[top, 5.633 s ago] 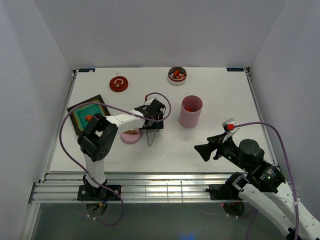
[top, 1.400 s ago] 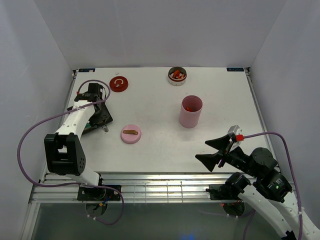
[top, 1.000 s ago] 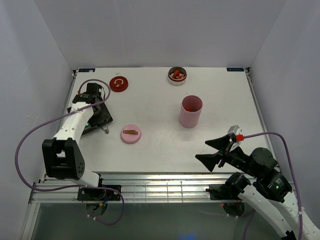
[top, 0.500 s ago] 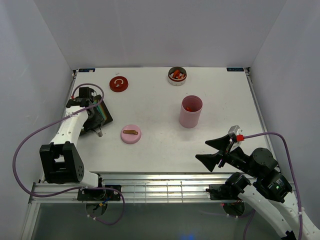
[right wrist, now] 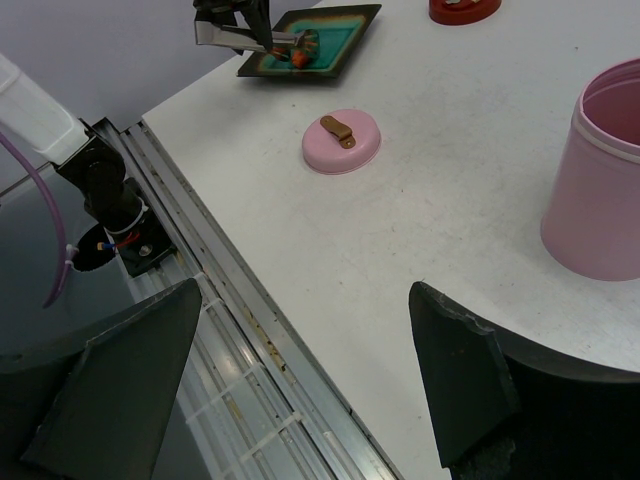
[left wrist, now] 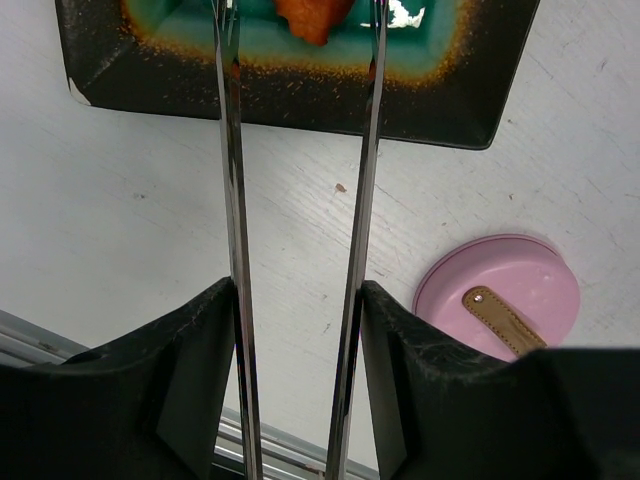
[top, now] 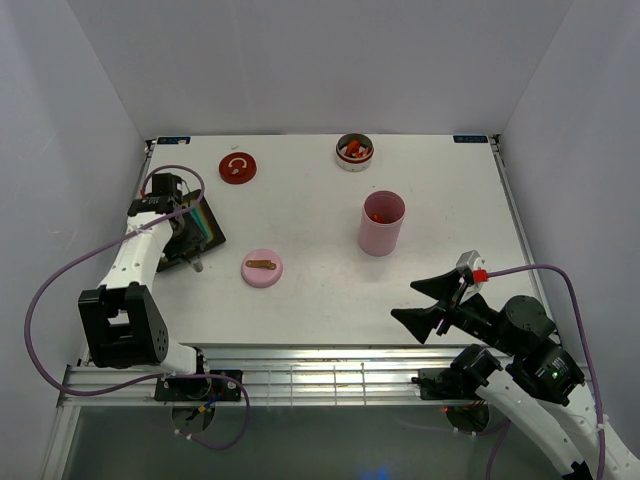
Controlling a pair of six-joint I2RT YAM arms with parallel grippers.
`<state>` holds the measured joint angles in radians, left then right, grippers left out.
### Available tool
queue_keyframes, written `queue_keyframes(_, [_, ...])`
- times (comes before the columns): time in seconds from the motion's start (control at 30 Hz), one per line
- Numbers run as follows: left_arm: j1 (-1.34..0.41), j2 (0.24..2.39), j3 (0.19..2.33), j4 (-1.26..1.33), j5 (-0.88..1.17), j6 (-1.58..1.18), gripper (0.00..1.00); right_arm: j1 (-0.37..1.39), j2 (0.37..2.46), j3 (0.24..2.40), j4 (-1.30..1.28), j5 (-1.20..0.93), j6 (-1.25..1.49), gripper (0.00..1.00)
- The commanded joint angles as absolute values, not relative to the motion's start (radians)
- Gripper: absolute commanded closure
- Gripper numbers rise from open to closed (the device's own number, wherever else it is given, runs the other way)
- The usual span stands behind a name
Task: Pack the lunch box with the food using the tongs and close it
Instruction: Pick up the fake food from the plate.
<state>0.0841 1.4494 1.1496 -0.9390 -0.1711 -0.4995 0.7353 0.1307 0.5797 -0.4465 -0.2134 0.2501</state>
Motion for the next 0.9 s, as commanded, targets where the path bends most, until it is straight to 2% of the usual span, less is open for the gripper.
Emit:
queue_keyframes(0.0, [0.091, 1.440, 1.175, -0.919, -0.149, -0.488, 0.40, 0.741, 0.121, 0.604, -0.410, -0.216, 0.236, 0.10])
queue_keyframes(0.7, [0.109, 1.471, 1.184, -0.934, -0.130, -0.463, 0.49, 0.741, 0.121, 0.604, -0.413, -0.213, 0.238, 0.10])
queue_keyframes(0.87, [0.113, 1.473, 1.213, -0.945, -0.115, -0.456, 0.58, 0.741, 0.121, 0.606, -0.414, -0.210, 0.238, 0.09])
